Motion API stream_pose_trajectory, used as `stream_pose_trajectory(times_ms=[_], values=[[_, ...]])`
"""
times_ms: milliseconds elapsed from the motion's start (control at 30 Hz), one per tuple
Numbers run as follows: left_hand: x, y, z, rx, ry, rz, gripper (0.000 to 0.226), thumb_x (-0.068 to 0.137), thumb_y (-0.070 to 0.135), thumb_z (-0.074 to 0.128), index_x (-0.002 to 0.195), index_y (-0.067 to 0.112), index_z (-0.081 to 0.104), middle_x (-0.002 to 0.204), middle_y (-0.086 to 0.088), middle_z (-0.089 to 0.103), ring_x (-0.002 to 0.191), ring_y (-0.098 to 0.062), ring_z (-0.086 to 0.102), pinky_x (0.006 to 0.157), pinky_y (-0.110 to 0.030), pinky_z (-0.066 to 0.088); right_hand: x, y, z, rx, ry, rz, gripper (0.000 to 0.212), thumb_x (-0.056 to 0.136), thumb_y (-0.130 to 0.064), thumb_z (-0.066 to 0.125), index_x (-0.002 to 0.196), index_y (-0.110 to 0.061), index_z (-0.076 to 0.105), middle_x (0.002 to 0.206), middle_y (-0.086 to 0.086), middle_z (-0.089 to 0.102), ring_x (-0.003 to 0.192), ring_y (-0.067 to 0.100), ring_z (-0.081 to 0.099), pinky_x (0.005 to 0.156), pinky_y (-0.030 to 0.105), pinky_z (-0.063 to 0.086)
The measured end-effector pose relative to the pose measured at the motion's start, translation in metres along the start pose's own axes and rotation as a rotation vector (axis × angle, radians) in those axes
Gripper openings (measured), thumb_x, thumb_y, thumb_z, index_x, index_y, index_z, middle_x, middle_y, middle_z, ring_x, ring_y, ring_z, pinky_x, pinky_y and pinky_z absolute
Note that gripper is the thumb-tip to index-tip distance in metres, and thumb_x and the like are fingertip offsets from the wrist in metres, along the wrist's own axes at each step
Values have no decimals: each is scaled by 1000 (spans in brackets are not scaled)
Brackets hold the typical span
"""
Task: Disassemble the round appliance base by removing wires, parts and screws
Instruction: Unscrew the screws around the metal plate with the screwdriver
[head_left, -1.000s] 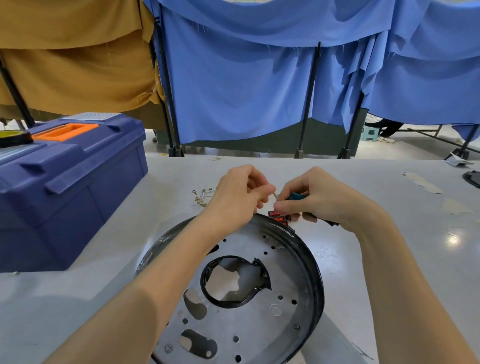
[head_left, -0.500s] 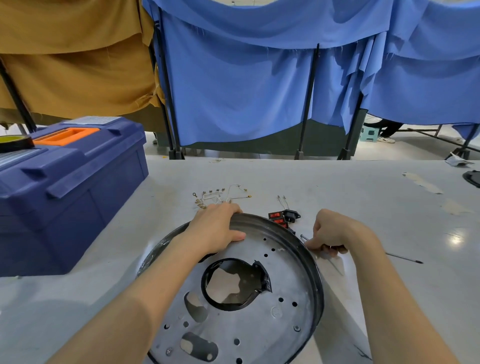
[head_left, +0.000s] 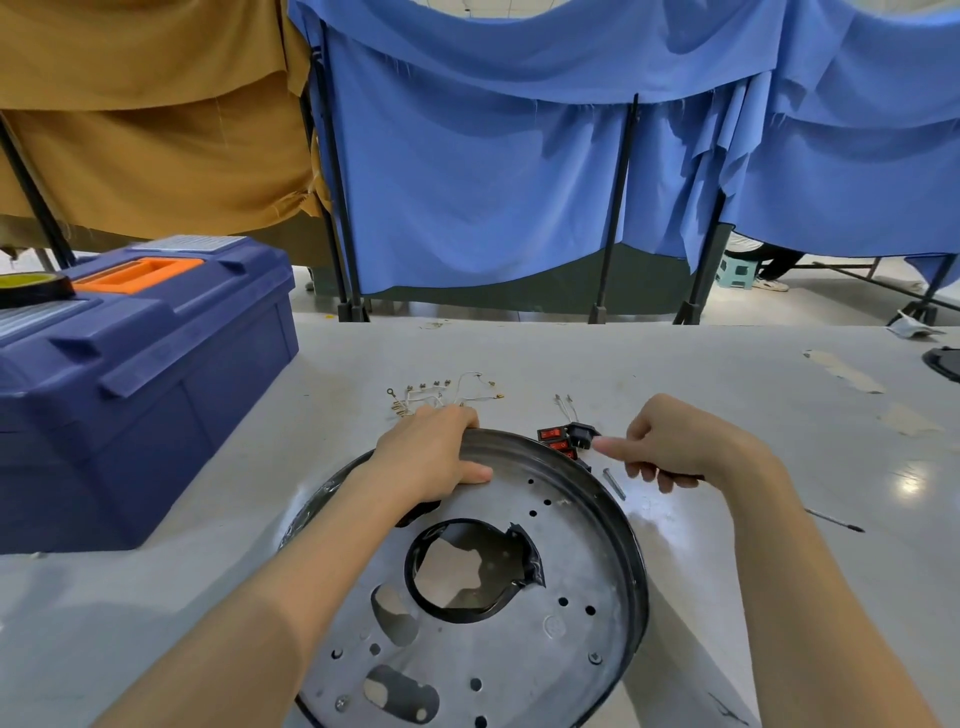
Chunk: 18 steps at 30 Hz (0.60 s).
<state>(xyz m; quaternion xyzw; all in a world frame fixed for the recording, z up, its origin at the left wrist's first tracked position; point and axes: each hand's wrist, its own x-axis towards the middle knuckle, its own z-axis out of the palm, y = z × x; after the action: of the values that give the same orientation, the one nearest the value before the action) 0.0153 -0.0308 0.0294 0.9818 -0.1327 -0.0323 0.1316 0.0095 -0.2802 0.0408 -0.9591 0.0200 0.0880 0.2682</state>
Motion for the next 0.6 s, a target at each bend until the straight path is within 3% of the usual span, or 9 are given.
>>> stream_pose_trajectory(times_ms=[133, 233, 300, 367, 467, 533, 600], values=[[1, 4, -1, 20, 5, -36, 45, 87, 45, 67, 121, 20, 51, 120, -5, 55, 107, -26, 51, 80, -36, 45, -14, -23, -9, 134, -198, -189, 54, 62, -62, 77, 64, -9, 70, 52, 0, 63, 45, 11, 52, 47, 23, 42], [-1, 8, 1, 80, 3, -56, 41, 89, 44, 64, 116, 16, 50, 116, -6, 55, 102, -26, 52, 74, -34, 41, -17, -31, -10, 46, -294, -179, 39, 62, -41, 88, 70, -7, 70, 50, 0, 61, 43, 13, 49, 48, 23, 41], [-3, 10, -1, 123, -12, -74, 40, 90, 45, 62, 108, 14, 46, 112, -7, 52, 95, -24, 48, 74, -33, 39, -15, -30, -8, 13, -297, -157, 24, 70, -23, 86, 71, -5, 70, 48, -1, 60, 40, 11, 49, 47, 24, 40], [-6, 11, -6, 164, -18, -107, 41, 88, 46, 65, 97, 17, 38, 98, -3, 47, 88, -22, 44, 72, -33, 37, -12, -30, -4, 48, -267, -169, 17, 74, -16, 82, 70, -4, 70, 49, 2, 61, 41, 11, 49, 48, 25, 40], [-9, 13, -18, 261, -5, -130, 51, 76, 44, 79, 83, 15, 36, 77, 2, 38, 82, -21, 44, 72, -33, 40, -3, -32, 4, 80, -174, -226, 17, 75, -21, 82, 68, -9, 72, 61, 14, 64, 46, 13, 49, 49, 24, 41], [-8, 14, -20, 193, -10, -69, 41, 71, 34, 85, 88, 14, 53, 89, -2, 55, 87, -22, 54, 79, -35, 47, 2, -35, 13, 102, -63, -293, 17, 76, -24, 82, 69, -12, 73, 72, 15, 68, 52, 11, 53, 51, 20, 44], [-9, 15, -17, -6, -15, 18, 48, 74, 29, 82, 117, 16, 64, 112, -5, 64, 104, -23, 58, 92, -38, 49, 7, -38, 21, 102, 70, -358, 16, 76, -27, 81, 71, -13, 74, 76, 6, 70, 65, 13, 61, 60, 22, 51]])
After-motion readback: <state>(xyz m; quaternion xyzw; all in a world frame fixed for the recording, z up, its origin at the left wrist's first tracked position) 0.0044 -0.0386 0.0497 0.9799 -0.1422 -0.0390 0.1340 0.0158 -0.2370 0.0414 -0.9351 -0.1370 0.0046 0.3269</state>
